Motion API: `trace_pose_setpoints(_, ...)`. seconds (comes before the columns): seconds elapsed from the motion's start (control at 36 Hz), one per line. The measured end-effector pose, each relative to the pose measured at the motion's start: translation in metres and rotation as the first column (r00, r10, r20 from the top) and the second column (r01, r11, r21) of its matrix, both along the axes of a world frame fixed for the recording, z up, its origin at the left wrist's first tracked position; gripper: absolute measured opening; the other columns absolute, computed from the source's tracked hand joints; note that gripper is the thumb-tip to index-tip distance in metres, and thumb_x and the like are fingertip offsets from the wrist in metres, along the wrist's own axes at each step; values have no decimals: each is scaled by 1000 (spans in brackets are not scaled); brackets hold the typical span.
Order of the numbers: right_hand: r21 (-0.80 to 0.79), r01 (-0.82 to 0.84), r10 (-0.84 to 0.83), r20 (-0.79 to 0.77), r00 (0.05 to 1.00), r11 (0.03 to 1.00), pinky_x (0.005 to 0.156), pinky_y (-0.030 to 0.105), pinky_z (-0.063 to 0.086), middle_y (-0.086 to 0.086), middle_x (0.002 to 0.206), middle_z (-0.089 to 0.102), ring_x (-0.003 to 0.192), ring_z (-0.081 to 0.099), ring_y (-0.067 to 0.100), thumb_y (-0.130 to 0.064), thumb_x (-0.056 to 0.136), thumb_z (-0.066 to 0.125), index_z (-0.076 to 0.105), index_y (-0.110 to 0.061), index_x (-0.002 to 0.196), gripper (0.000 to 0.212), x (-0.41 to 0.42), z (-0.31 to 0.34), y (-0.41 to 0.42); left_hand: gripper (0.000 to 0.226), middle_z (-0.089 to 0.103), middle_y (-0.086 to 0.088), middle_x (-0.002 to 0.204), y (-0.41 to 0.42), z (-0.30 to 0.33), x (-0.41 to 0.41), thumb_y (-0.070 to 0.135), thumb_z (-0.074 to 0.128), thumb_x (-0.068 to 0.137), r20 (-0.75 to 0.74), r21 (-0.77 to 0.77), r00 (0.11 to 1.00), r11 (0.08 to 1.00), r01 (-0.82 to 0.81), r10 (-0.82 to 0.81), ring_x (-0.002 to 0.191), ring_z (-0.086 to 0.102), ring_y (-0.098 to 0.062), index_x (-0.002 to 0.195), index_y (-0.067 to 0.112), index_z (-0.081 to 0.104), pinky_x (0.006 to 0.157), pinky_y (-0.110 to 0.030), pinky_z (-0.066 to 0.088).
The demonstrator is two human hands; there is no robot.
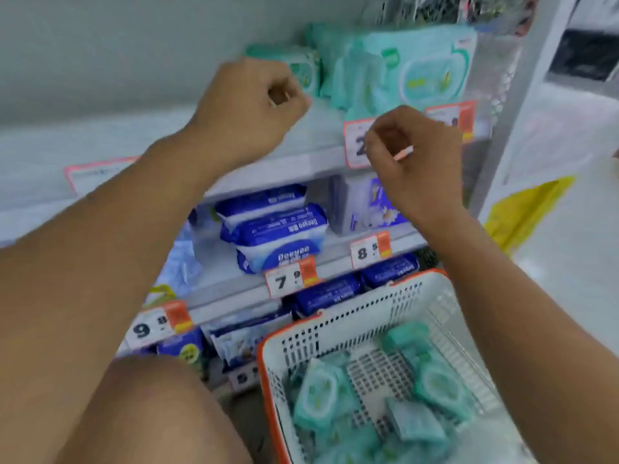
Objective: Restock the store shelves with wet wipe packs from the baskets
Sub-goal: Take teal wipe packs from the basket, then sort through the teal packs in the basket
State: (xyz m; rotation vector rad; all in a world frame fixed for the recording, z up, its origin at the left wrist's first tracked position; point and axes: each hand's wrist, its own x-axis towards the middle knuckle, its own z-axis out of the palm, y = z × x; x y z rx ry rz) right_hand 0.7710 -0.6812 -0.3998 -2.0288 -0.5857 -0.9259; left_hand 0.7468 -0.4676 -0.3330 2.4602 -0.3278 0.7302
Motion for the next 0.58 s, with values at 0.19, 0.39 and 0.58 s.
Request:
trace_pose_setpoints(0.19, -357, 169, -393, -777, 492, 919, 80, 35, 51, 13, 92, 74, 93, 69, 30, -25, 77, 76, 70, -10, 93, 23, -57, -243, -95, 32, 71, 0, 93, -104, -213, -84, 38, 79, 78, -611, 65, 782, 977, 203, -121, 86, 66, -20, 103, 22, 70, 80, -33, 53)
trace_pose_setpoints(0.39, -654, -193, -644, -755, 120, 731, 98, 42, 49, 18, 137, 47, 124, 51, 38, -27, 74, 83, 34, -8, 145, 88, -88, -341, -165, 50, 58, -1, 118, -121, -272, -101, 45, 69, 90, -831, 294, 555, 840, 455, -10, 94, 58, -22, 132, 23, 53, 84, -41, 51)
trace_pose_setpoints(0.58, -721, -333, -736, -669, 103, 608, 104, 55, 45, 15, 138, 45, 125, 50, 38, -25, 71, 83, 28, -11, 148, 95, -63, -400, -180, 56, 53, -6, 132, -114, -310, -83, 41, 67, 91, -922, 284, 370, 850, 444, 114, 109, 56, -26, 140, 21, 47, 88, -37, 49)
